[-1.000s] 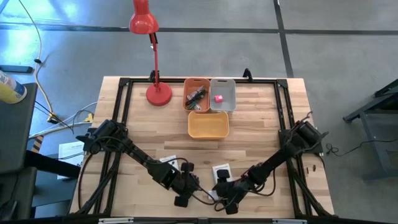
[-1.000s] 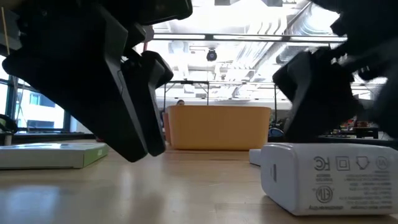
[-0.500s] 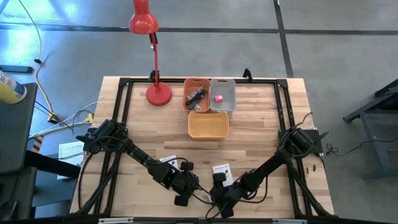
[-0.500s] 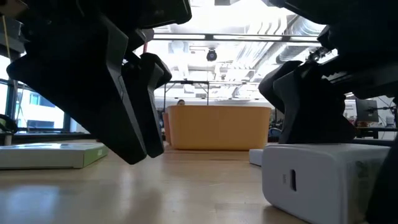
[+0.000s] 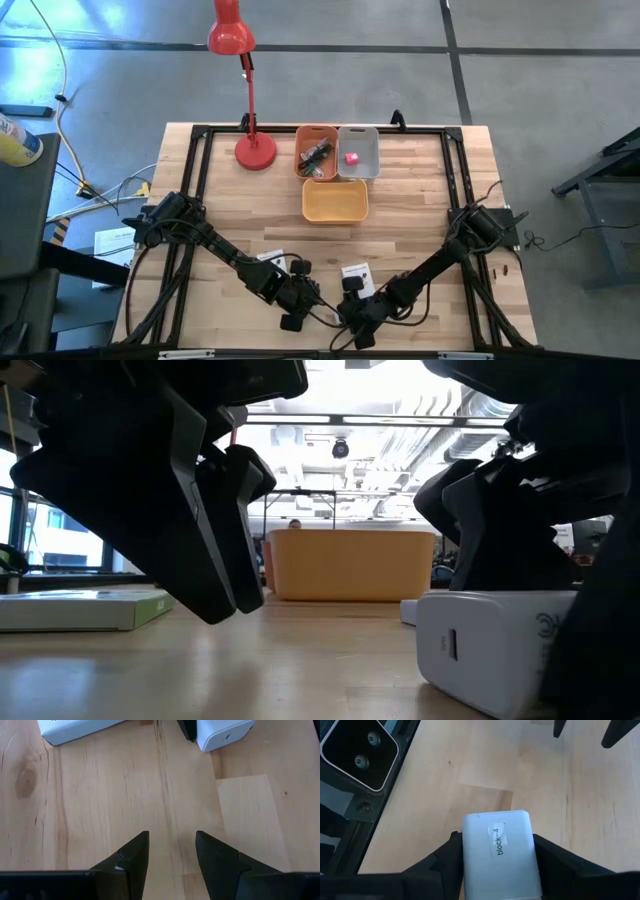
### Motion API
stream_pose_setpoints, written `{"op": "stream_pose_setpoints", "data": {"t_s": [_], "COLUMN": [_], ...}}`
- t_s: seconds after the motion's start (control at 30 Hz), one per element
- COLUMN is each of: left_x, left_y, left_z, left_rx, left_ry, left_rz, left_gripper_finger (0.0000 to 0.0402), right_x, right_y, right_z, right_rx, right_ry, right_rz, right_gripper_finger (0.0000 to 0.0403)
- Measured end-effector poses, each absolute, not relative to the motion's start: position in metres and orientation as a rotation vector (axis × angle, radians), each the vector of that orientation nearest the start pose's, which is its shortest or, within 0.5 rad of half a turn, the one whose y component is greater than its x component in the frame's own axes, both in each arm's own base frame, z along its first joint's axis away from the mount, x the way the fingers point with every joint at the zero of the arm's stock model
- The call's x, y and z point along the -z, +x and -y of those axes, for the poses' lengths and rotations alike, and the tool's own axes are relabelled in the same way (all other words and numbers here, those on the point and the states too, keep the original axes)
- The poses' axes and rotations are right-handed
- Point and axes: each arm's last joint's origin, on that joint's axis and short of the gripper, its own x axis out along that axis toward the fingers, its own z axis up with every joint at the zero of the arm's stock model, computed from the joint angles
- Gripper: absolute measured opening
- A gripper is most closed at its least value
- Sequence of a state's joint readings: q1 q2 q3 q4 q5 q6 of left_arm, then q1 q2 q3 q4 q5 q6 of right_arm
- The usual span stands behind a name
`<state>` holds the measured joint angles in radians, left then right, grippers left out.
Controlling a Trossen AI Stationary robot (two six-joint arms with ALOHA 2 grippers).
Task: Pick and place items into bin
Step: Put the white charger adapter into the gray bin
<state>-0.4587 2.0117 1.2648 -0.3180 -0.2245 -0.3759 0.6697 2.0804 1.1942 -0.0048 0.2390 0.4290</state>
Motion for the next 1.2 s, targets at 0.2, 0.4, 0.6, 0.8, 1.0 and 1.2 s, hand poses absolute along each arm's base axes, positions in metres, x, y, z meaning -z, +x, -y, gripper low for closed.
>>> {"op": "stream_pose_setpoints", "data": {"t_s": [0.2, 0.4, 0.6, 0.8, 1.0, 1.2], "left_x": [-0.136, -0.136, -0.130, -0.130, -0.130, -0.131], "left_y": [0.361, 0.361, 0.349, 0.344, 0.344, 0.348], "left_z": [0.171, 0.171, 0.166, 0.168, 0.169, 0.171], "left_rx": [0.020, 0.015, -0.079, -0.123, -0.134, -0.135], "left_ry": [0.014, 0.011, 0.003, 0.007, 0.017, 0.003], "left_rz": [-1.021, -1.027, -1.142, -1.170, -1.155, -1.099], "left_gripper_finger": [0.0150, 0.0150, 0.0150, 0.0150, 0.0150, 0.0150], "right_x": [-0.107, -0.115, -0.137, -0.163, -0.188, -0.215], "right_y": [0.326, 0.323, 0.316, 0.306, 0.294, 0.281], "right_z": [-0.249, -0.247, -0.240, -0.232, -0.218, -0.191], "right_rx": [-0.214, -0.195, -0.136, -0.069, 0.013, 0.141], "right_ry": [0.022, 0.020, -0.016, -0.046, -0.106, -0.186], "right_rz": [-0.870, -0.877, -0.873, -0.867, -0.868, -0.886], "right_gripper_finger": [0.0198, 0.0185, 0.0184, 0.0186, 0.0186, 0.0186]}}
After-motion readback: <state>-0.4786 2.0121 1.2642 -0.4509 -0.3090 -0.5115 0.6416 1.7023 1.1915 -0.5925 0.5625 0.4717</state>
